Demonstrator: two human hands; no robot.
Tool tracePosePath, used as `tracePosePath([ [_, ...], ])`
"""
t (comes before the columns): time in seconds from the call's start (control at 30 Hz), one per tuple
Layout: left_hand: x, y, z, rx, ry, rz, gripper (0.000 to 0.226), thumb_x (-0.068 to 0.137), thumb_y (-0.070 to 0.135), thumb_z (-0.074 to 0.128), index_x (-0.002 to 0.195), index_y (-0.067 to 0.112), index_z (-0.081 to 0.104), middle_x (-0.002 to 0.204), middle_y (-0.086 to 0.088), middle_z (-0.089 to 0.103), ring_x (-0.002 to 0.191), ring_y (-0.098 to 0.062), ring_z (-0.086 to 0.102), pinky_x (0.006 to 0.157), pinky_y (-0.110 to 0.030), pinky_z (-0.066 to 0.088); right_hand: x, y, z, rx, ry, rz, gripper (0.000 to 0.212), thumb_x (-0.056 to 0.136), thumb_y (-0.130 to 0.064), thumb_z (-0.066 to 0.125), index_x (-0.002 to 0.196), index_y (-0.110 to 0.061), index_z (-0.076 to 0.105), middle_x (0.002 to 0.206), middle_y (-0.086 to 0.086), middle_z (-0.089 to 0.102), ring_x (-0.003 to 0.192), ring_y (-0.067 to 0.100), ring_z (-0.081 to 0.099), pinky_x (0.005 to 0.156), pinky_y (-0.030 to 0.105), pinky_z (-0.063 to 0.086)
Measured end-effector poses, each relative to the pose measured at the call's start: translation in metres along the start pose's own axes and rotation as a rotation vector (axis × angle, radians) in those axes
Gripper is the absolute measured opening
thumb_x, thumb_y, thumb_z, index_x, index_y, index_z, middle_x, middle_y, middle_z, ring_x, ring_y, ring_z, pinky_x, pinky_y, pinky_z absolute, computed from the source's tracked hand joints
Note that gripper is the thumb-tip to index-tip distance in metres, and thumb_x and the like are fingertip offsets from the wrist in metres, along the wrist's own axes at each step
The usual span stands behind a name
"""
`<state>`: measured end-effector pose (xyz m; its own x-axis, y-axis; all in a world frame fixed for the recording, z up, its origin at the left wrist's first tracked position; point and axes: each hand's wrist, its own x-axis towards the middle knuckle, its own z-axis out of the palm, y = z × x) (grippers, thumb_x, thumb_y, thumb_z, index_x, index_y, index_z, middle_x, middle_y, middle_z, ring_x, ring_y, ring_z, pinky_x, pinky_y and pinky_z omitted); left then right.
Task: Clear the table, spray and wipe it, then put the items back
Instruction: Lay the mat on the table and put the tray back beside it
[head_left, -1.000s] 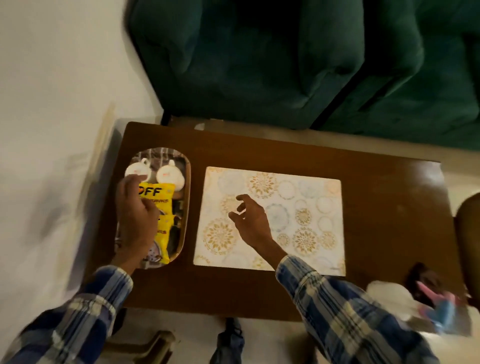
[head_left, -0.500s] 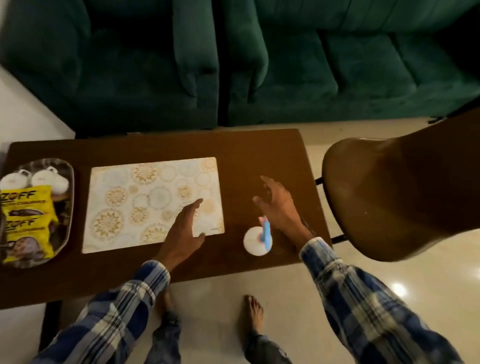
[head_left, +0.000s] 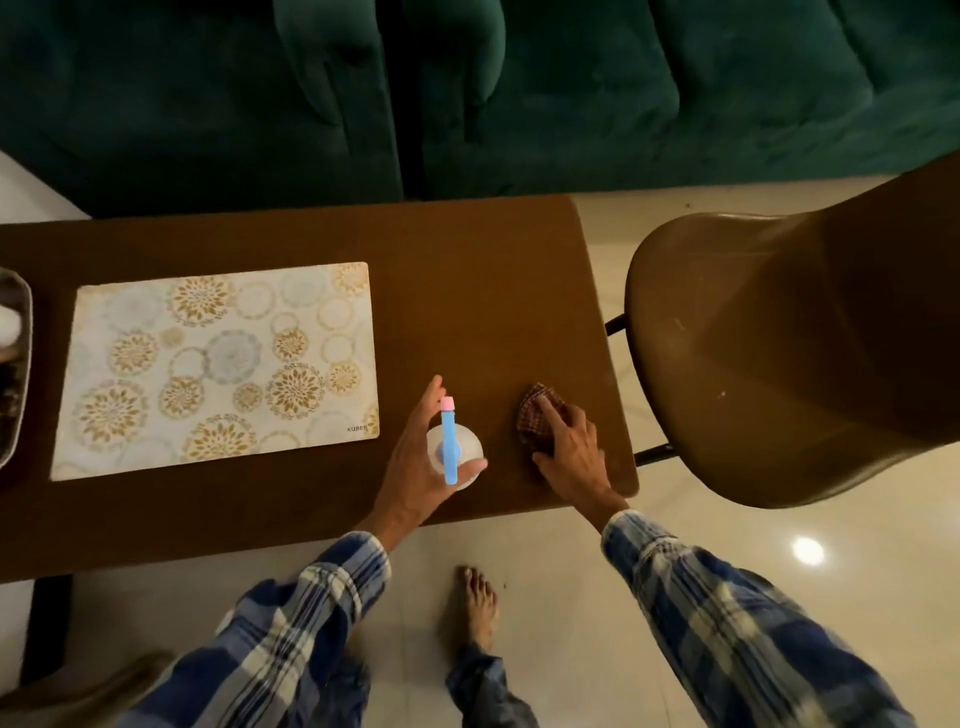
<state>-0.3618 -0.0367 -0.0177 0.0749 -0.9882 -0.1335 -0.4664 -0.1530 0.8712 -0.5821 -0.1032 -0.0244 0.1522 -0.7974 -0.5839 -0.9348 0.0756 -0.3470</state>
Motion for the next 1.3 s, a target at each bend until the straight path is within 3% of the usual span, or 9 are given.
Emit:
tracePosePath([
  [0.1, 0.007, 0.003, 0.018, 0.014, 0.113, 0.038, 0.089, 0.083, 0.051, 0.073, 0.153, 0.024, 0.025, 0.152, 0.003, 0.043, 0.128, -0.009, 0.054, 0.095, -0.021, 0.052, 0.009, 0.007, 0.014, -0.125, 0.113, -0.033, 0.070, 0.095, -0.017, 0.056, 0.157, -0.036, 0.029, 0.157, 0.009, 0.023, 0.134, 0.039, 0.031, 0.102, 0.058, 0.047],
  [0.27, 0.011, 0.007, 0.028, -0.009, 0.268, 0.038, 0.038, 0.095, 0.031, 0.065, 0.127, 0.022, 0.048, 0.106, 0.002, 0.069, 0.089, -0.015, 0.070, 0.081, -0.016, 0.057, 0.018, 0.013, 0.012, -0.168, 0.175, -0.101, 0.051, 0.101, -0.013, 0.053, 0.150, -0.027, 0.047, 0.147, 0.010, 0.036, 0.124, 0.036, 0.041, 0.093, 0.051, 0.055],
  [0.47, 0.007, 0.003, 0.014, -0.069, 0.326, -0.019, 0.040, 0.096, 0.045, 0.055, 0.126, 0.021, 0.047, 0.105, 0.000, 0.068, 0.089, -0.017, 0.071, 0.082, -0.019, 0.058, 0.015, -0.004, 0.002, -0.007, 0.283, -0.169, 0.047, 0.096, -0.004, 0.053, 0.140, -0.020, 0.060, 0.127, 0.009, 0.047, 0.108, 0.027, 0.046, 0.086, 0.043, 0.054],
  [0.63, -0.019, 0.015, -0.031, -0.095, 0.434, -0.041, 0.029, 0.098, 0.025, 0.061, 0.123, 0.013, 0.051, 0.102, -0.005, 0.069, 0.088, -0.018, 0.072, 0.084, -0.017, 0.056, -0.015, -0.055, -0.010, 0.044, 0.299, -0.283, 0.046, 0.095, -0.003, 0.054, 0.139, -0.017, 0.061, 0.119, 0.008, 0.050, 0.102, 0.025, 0.048, 0.079, 0.039, 0.053],
  [0.73, -0.047, 0.022, -0.073, -0.090, 0.513, -0.038, 0.028, 0.099, 0.024, 0.060, 0.122, 0.011, 0.052, 0.087, -0.003, 0.071, 0.080, -0.015, 0.072, 0.081, -0.018, 0.056, -0.037, -0.095, -0.012, 0.061, 0.290, -0.348, 0.050, 0.092, -0.001, 0.055, 0.138, -0.018, 0.062, 0.119, 0.008, 0.051, 0.104, 0.026, 0.050, 0.076, 0.034, 0.049],
  [0.83, -0.092, 0.018, -0.124, -0.101, 0.616, -0.098, 0.025, 0.099, 0.025, 0.060, 0.122, 0.016, 0.053, 0.079, -0.001, 0.069, 0.076, -0.015, 0.070, 0.077, -0.020, 0.055, -0.066, -0.145, -0.004, 0.047, 0.264, -0.437, 0.052, 0.090, 0.001, 0.057, 0.138, -0.019, 0.063, 0.124, 0.009, 0.053, 0.107, 0.029, 0.053, 0.080, 0.043, 0.055],
  [1.1, -0.242, -0.025, -0.248, -0.019, 0.900, -0.227, 0.027, 0.099, 0.035, 0.058, 0.119, 0.017, 0.056, 0.087, 0.003, 0.070, 0.081, -0.006, 0.069, 0.077, -0.017, 0.055, -0.148, -0.300, 0.069, 0.124, 0.139, -0.691, 0.054, 0.085, 0.009, 0.057, 0.132, -0.015, 0.067, 0.120, 0.008, 0.057, 0.101, 0.030, 0.059, 0.075, 0.045, 0.061],
  [1.2, -0.307, -0.048, -0.288, -0.018, 1.035, -0.324, 0.032, 0.096, 0.050, 0.050, 0.116, 0.026, 0.054, 0.087, -0.001, 0.071, 0.083, -0.012, 0.070, 0.080, -0.028, 0.057, -0.188, -0.361, 0.117, 0.148, -0.013, -0.804, 0.053, 0.089, 0.002, 0.055, 0.132, -0.025, 0.067, 0.122, 0.005, 0.058, 0.101, 0.029, 0.061, 0.077, 0.046, 0.062],
  [1.3, -0.373, -0.066, -0.321, -0.048, 1.180, -0.384, 0.030, 0.096, 0.044, 0.055, 0.118, 0.024, 0.055, 0.091, -0.006, 0.072, 0.085, -0.021, 0.071, 0.083, -0.037, 0.057, -0.230, -0.418, 0.169, 0.115, -0.109, -0.861, 0.054, 0.089, 0.003, 0.059, 0.133, -0.027, 0.066, 0.119, -0.001, 0.054, 0.099, 0.027, 0.061, 0.079, 0.044, 0.061],
])
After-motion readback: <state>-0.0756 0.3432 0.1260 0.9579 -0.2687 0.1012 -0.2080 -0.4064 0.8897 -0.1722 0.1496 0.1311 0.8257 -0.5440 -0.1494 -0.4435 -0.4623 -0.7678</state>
